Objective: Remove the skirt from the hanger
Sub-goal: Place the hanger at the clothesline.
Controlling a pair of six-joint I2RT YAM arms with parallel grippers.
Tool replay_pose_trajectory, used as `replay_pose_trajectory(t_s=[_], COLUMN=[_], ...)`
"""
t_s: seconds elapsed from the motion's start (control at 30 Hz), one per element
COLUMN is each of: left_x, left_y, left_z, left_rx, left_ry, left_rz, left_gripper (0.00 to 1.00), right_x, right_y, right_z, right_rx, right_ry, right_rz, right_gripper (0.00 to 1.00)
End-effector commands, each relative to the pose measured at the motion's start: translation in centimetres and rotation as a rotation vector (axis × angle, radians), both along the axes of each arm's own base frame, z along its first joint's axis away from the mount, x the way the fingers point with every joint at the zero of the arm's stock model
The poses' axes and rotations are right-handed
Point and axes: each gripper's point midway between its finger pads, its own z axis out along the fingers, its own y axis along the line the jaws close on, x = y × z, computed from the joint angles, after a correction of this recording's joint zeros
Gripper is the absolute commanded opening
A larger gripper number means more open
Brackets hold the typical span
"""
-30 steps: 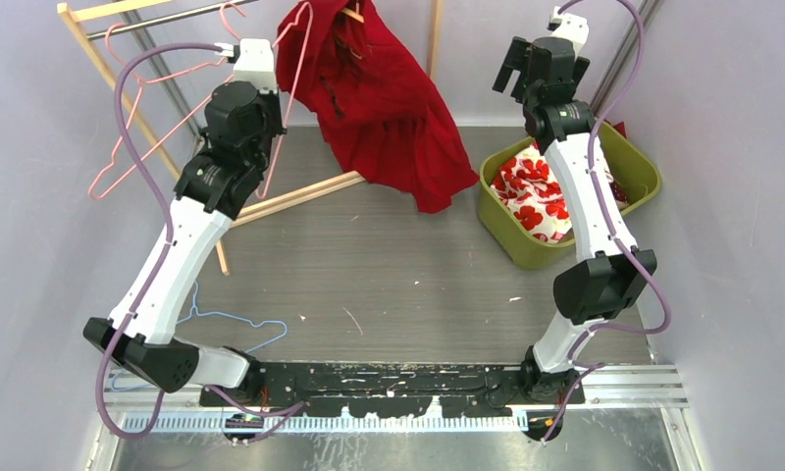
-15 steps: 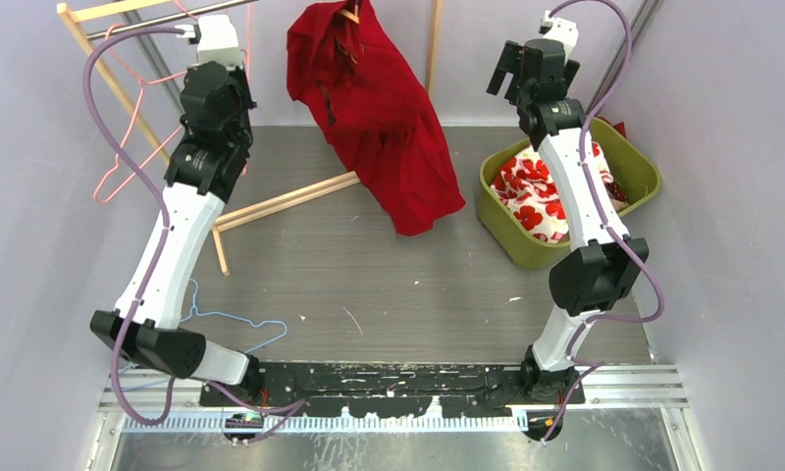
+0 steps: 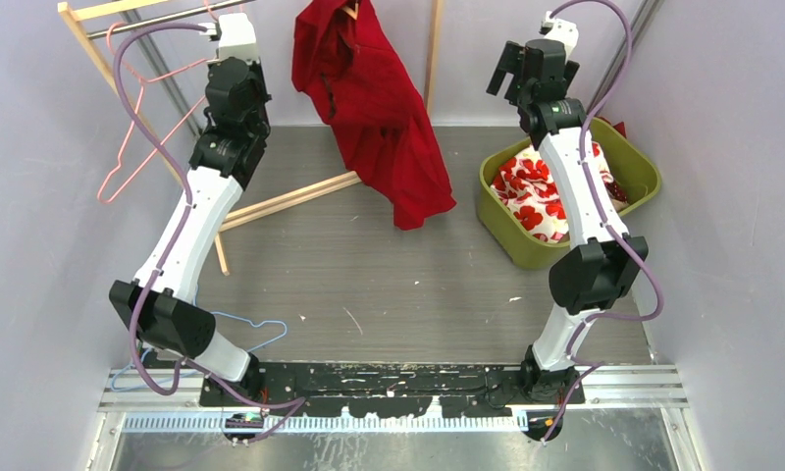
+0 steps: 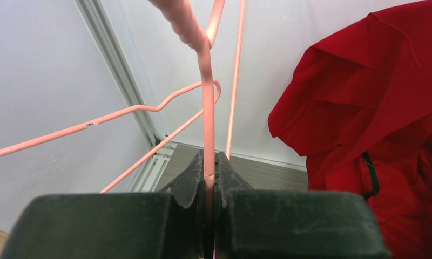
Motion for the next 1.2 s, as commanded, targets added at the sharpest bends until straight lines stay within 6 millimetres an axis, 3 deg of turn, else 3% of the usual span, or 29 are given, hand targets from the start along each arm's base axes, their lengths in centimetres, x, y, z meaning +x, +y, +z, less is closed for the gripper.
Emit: replay_pose_trajectory(t_s=[0.0, 0.27, 0.47, 0.6, 0.73, 0.9, 0.97, 1.13, 1.17], left_x=[0.3, 1.6, 3.3, 4.0, 3.5, 2.1, 1.4, -1.1, -1.6], left_y=[0.6, 1.2, 1.4, 1.3, 1.3, 1.1, 1.0, 1.0, 0.9], left_z=[0.6, -1.5, -1.6, -4.2, -7.0, -8.1, -7.6, -4.3, -3.7], left_rx=[-0.026, -0.03, -0.05, -0.044, -0.02, 0.026, 0.032, 0.028, 0.025], left_ry=[-0.061, -0.036, -0.039, 0.035, 0.13, 0.211, 0.217, 0.165, 0.157], left_rz=[0.026, 0.038, 0.04, 0.046, 0.034, -0.002, -0.019, -0.064, -0.076], left_gripper=[0.0, 0.0, 0.0, 0.0, 0.01, 0.41, 0.65, 0.83, 0.91], right_x=[0.2, 0.4, 0.5, 0.5, 0.4, 0.6, 0.6, 0.5, 0.5], right_y=[-0.4, -0.5, -0.9, -1.2, -1.5, -0.4, -0.3, 0.2, 0.3], right_z=[3.7, 3.3, 3.2, 3.0, 2.8, 2.6, 2.6, 2.3, 2.4], right_rx=[0.032, 0.04, 0.046, 0.045, 0.035, 0.055, 0.061, 0.079, 0.082], right_ry=[-0.107, -0.101, -0.1, -0.097, -0.09, -0.086, -0.085, -0.08, -0.081], right_rz=[-0.004, -0.004, -0.011, -0.017, -0.018, 0.038, 0.041, 0.063, 0.068], right_gripper=[1.0, 0.99, 0.98, 0.99, 0.99, 0.99, 0.99, 0.99, 0.99])
